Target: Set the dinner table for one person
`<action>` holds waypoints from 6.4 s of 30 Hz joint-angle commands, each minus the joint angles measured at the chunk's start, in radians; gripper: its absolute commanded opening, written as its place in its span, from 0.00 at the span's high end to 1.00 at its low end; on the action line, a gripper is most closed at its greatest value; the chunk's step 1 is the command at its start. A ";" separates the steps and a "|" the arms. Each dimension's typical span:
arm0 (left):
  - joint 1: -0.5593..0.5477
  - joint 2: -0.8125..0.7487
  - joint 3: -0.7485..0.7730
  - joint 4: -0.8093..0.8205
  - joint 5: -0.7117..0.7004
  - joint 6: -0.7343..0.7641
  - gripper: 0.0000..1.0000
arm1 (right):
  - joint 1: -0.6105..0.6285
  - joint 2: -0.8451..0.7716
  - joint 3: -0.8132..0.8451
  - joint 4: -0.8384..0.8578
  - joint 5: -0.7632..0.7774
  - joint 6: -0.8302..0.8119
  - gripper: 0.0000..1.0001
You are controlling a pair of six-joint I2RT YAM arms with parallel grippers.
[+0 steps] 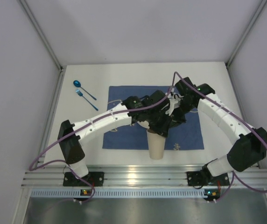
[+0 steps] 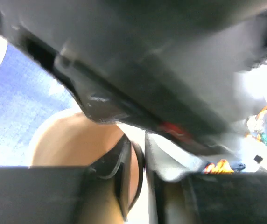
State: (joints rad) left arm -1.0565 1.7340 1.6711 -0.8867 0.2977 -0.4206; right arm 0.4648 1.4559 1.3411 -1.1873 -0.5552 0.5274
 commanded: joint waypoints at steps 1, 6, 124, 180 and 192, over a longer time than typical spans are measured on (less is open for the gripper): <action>-0.025 -0.024 0.108 0.355 0.057 -0.014 0.75 | 0.080 0.017 -0.034 0.080 0.072 -0.076 1.00; -0.026 -0.030 0.108 0.313 0.026 0.002 0.69 | 0.080 0.008 -0.040 0.077 0.083 -0.081 1.00; 0.322 -0.639 -0.585 0.267 -0.463 -0.245 0.02 | -0.307 0.357 0.372 0.343 0.814 -0.103 1.00; 0.955 -0.035 -0.211 0.279 -0.517 -0.118 0.02 | -0.296 -0.284 0.080 0.240 0.594 -0.075 0.00; 1.006 0.389 0.145 0.253 -0.667 -0.142 0.06 | -0.295 -0.332 0.035 0.114 0.609 -0.102 0.00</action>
State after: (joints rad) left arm -0.0704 2.0911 1.7416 -0.6525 -0.3233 -0.5545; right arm 0.1638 1.1515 1.3792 -1.0389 0.0502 0.4442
